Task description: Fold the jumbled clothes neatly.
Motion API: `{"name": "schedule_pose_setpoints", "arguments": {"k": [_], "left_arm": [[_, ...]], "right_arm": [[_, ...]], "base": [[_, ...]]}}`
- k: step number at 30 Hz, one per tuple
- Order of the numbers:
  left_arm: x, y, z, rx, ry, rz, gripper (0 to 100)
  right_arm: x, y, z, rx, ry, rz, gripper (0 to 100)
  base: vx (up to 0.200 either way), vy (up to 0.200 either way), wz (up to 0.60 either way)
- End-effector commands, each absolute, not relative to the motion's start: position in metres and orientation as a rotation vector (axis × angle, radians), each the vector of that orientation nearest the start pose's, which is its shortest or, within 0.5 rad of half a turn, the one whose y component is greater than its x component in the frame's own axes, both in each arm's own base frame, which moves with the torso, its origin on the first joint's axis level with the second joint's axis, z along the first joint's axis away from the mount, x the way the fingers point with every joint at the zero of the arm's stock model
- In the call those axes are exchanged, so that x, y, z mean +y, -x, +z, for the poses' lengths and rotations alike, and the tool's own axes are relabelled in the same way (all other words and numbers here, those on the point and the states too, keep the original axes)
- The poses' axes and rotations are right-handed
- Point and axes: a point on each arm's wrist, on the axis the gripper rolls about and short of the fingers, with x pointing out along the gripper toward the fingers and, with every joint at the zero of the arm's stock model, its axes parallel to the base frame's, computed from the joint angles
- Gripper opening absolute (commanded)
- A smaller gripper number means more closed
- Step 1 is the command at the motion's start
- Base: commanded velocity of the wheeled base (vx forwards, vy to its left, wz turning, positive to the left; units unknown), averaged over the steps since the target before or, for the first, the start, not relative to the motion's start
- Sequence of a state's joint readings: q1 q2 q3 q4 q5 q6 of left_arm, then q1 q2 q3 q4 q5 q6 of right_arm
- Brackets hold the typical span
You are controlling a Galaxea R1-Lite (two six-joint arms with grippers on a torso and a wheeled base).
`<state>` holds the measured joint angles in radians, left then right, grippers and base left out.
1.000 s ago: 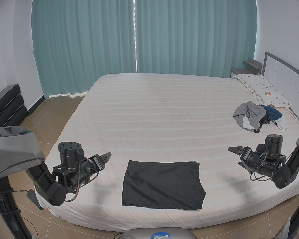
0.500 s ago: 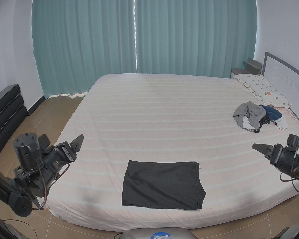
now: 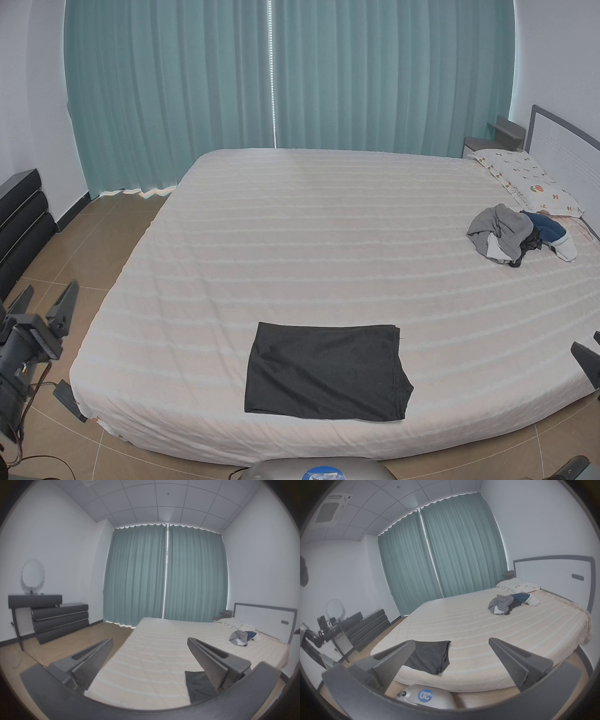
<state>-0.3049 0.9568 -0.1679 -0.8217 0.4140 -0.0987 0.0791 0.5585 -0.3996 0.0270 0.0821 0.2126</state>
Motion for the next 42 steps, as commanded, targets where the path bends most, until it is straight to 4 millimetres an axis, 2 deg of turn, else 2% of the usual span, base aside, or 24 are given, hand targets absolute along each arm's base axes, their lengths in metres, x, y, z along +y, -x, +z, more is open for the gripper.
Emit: {"name": "schedule_pose_setpoints", "arguments": {"k": [1, 7, 13, 19, 24, 26, 27, 29, 34, 42], "left_arm": [[0.012, 0.009, 0.158, -0.189, -0.063, 0.299, 100], [0.014, 0.029, 0.139, -0.192, -0.062, 0.326, 100], [0.014, 0.029, 0.137, -0.198, -0.035, 0.360, 100], [0.008, 0.037, 0.140, -0.234, -0.072, 0.492, 100], [0.008, 0.036, 0.132, -0.218, -0.087, 0.467, 100], [0.009, 0.034, 0.116, -0.209, -0.098, 0.428, 100], [0.009, 0.034, 0.114, -0.207, -0.098, 0.423, 100], [0.007, 0.027, 0.100, -0.180, -0.106, 0.359, 100], [0.006, 0.025, 0.097, -0.184, -0.102, 0.296, 100], [0.003, 0.023, 0.082, -0.053, -0.067, 0.137, 100]], "right_arm": [[-0.001, 0.048, 0.141, 0.041, -0.020, 0.082, 100], [0.001, 0.052, 0.121, 0.022, 0.042, 0.050, 100], [0.001, 0.049, 0.119, 0.004, 0.043, 0.034, 100], [-0.001, 0.043, 0.110, 0.007, 0.045, -0.057, 100], [-0.002, 0.036, 0.096, 0.048, 0.048, -0.068, 100], [-0.002, 0.031, 0.087, 0.043, 0.048, -0.068, 100], [-0.002, 0.030, 0.087, 0.038, 0.047, -0.068, 100], [-0.001, 0.023, 0.082, -0.058, 0.060, -0.045, 100], [0.000, 0.023, 0.083, -0.074, 0.066, -0.004, 100], [0.000, 0.023, 0.075, 0.002, 0.009, -0.021, 100]], "base": [[0.000, 0.000, 0.00], [0.000, 0.000, 0.00], [0.000, 0.000, 0.00], [0.000, 0.000, 0.00], [0.000, 0.000, 0.00], [0.000, 0.000, 0.00], [0.000, 0.000, 0.00], [0.000, 0.000, 0.00], [0.000, 0.000, 0.00], [0.000, 0.000, 0.00]]}}
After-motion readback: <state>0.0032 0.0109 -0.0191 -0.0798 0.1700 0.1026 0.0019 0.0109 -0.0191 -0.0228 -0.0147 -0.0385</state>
